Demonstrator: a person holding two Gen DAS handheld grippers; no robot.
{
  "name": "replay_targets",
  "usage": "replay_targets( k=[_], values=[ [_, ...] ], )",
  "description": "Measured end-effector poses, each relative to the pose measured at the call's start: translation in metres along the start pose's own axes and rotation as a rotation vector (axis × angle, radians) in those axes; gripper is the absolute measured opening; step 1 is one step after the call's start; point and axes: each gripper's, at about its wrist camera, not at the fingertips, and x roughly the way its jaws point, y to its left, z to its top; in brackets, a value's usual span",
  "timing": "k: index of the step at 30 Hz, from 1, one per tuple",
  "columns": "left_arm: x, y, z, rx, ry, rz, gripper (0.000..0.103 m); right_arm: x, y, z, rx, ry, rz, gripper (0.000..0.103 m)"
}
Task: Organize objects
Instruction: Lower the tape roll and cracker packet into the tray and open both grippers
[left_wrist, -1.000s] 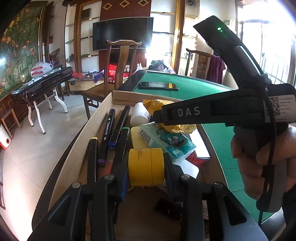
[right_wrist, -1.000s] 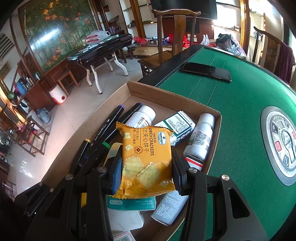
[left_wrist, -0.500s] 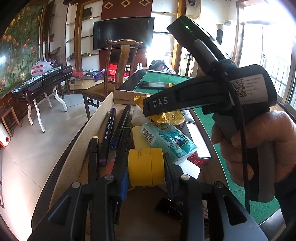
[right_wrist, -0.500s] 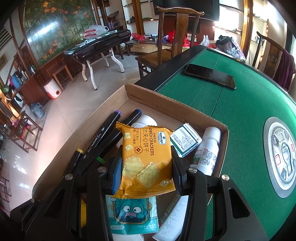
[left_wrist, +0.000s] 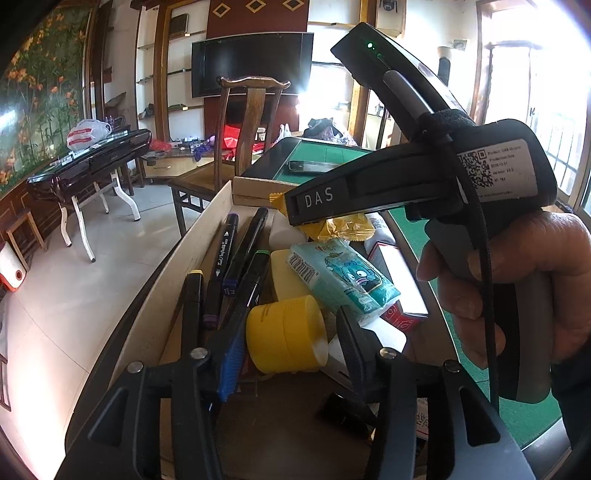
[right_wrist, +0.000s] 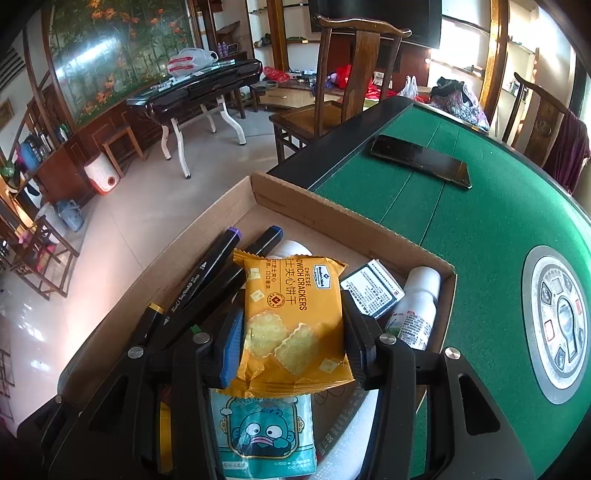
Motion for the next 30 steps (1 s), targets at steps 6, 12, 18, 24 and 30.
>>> replay_targets(
  k=[6, 12, 18, 24, 30],
  values=[
    [-0.003, -0.002, 0.000, 0.007, -0.018, 0.012, 0.057, -0.004, 0.001, -0.002, -0.002, -0.010, 0.029, 0.047],
    [-0.008, -0.005, 0.003, 0.016, -0.037, 0.017, 0.067, -0.018, 0.001, -0.001, 0.002, -0.050, 0.051, 0.047],
    [-0.013, -0.009, 0.006, 0.021, -0.061, 0.023, 0.077, -0.034, 0.000, -0.004, 0.011, -0.084, 0.071, 0.047],
    [-0.017, -0.013, 0.008, 0.031, -0.086, 0.076, 0.080, -0.056, -0.005, -0.014, 0.021, -0.139, 0.050, 0.047],
    [-0.011, -0.011, 0.008, 0.001, -0.034, 0.066, 0.081, -0.091, -0.022, -0.034, 0.078, -0.245, 0.004, 0.047]
  ],
)
